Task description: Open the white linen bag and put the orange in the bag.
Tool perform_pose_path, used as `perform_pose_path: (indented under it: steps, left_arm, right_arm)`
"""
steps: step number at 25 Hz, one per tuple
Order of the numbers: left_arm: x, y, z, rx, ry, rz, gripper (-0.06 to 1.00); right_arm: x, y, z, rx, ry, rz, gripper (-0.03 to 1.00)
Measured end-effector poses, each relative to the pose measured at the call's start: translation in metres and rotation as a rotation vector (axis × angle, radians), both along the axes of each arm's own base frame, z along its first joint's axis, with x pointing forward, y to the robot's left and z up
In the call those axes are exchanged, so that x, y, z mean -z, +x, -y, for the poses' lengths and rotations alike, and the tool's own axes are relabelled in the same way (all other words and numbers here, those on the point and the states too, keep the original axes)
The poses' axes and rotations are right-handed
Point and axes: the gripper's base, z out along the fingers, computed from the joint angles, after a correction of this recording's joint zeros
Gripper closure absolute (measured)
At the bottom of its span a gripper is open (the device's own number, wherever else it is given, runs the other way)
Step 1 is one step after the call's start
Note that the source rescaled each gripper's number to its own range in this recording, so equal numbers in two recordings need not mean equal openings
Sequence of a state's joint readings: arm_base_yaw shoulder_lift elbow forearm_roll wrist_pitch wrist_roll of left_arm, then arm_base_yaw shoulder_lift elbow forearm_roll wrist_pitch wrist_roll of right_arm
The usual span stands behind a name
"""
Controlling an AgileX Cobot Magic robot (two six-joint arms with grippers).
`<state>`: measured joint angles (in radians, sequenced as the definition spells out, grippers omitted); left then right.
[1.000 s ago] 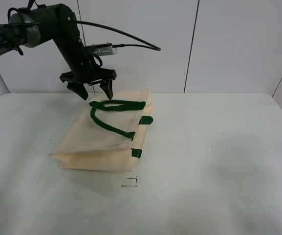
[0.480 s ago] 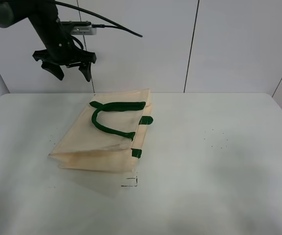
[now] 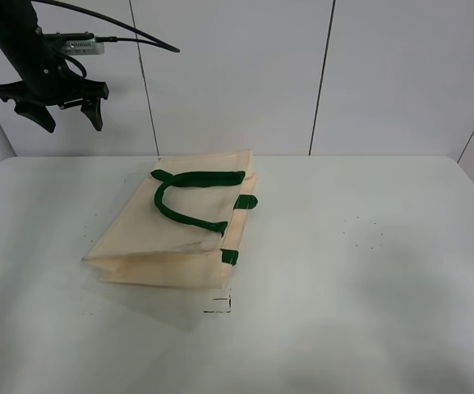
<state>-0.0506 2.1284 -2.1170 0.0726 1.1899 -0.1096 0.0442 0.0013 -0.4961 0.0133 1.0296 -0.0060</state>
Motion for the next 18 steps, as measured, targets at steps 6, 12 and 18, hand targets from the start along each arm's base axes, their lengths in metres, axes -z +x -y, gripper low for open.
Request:
perform_pose_path:
  steps: [6, 12, 18]
  left_arm:
    - [-0.013, -0.029, 0.0, 0.003, -0.011, -0.025, -0.05]
    - [-0.013, -0.085, -0.003, 0.002, -0.007, -0.12, -0.05]
    - [-0.02, -0.17, -0.007, 0.002, -0.005, -0.164, -0.05]
  right_arm:
    - [0.0, 0.0, 0.0, -0.001, 0.002, 0.0, -0.03]
    - [0.0, 0.0, 0.0, -0.001, 0.002, 0.0, -0.03]
    - [0.0, 0.0, 0.0, -0.001, 0.002, 0.0, -0.03]
